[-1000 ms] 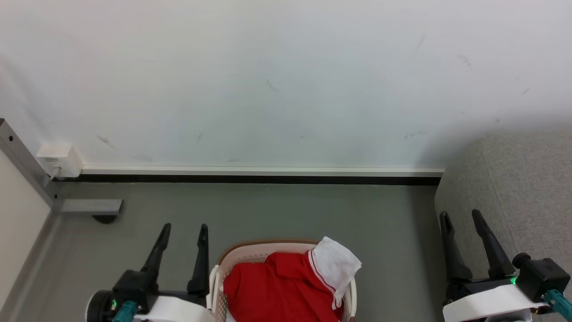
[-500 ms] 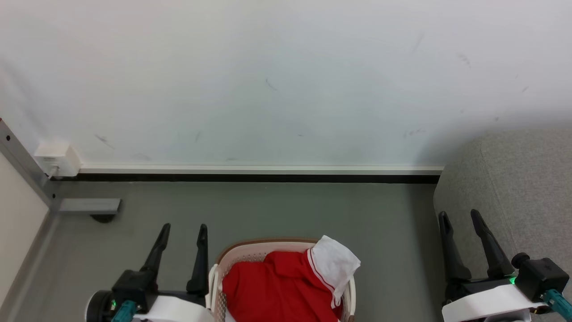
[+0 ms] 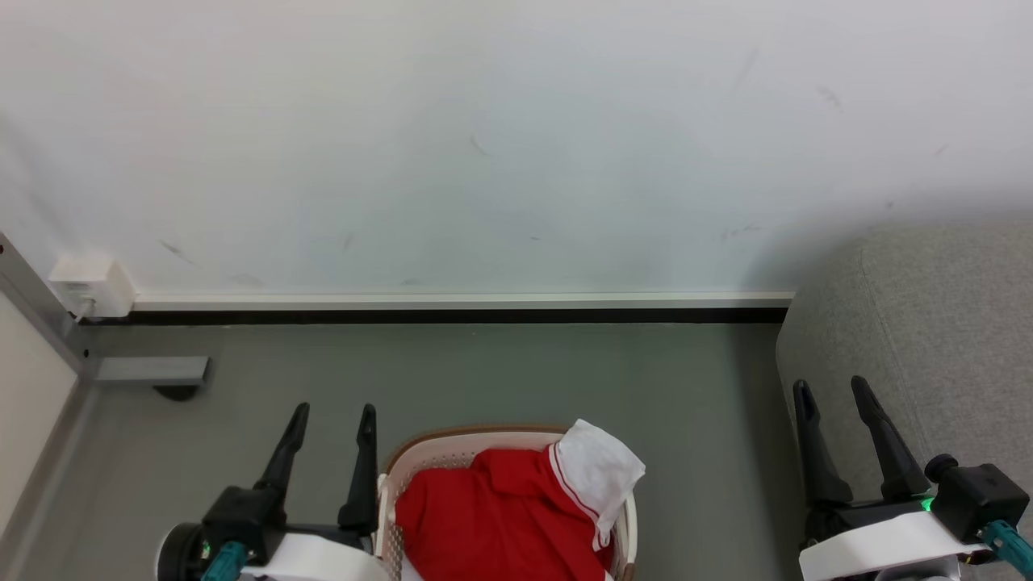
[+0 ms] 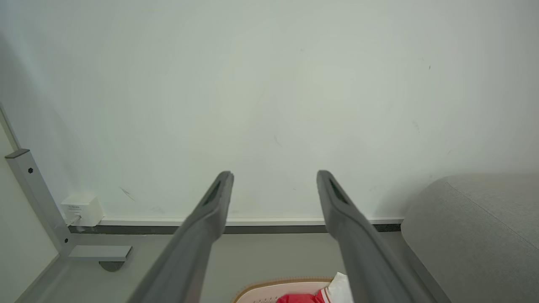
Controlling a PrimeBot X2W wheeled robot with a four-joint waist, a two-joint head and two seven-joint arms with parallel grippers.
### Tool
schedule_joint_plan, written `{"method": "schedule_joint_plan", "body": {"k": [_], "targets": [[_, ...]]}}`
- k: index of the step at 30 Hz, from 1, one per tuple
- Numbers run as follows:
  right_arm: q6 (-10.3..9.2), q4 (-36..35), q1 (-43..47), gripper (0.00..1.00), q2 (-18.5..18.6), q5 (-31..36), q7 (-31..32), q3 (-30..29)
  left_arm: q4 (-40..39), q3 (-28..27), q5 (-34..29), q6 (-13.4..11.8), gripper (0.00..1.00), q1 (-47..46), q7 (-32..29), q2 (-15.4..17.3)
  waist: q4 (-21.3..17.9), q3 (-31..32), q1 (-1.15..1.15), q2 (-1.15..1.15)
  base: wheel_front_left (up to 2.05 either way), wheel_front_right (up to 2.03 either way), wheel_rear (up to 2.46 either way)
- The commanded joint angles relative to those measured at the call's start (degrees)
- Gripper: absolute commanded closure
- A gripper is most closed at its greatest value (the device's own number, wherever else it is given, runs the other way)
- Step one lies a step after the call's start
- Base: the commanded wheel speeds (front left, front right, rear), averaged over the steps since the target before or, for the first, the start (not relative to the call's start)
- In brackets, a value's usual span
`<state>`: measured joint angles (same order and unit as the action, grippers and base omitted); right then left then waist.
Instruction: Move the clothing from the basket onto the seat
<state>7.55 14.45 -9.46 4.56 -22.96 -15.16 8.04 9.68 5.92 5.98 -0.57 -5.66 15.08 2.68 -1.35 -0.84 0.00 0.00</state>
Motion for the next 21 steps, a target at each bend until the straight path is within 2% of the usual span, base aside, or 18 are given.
{"method": "schedule_joint_plan", "body": {"k": [1, 21], "targets": [[-0.12, -0.3, -0.9, 0.00, 0.4, 0.1, 0.0, 0.0, -0.2, 0.0, 0.3, 0.0, 0.00, -0.5, 0.1, 0.4, -0.2, -0.3, 0.00, 0.00, 0.00, 0.00, 0.00], [-0.12, -2.5, -4.8, 0.00, 2.7, -0.8, 0.0, -0.1, -0.3, 1.2, 1.8, 0.4, 0.00, -4.2, 0.1, 0.4, -2.3, -7.3, 0.00, 0.00, 0.00, 0.00, 0.00]]}}
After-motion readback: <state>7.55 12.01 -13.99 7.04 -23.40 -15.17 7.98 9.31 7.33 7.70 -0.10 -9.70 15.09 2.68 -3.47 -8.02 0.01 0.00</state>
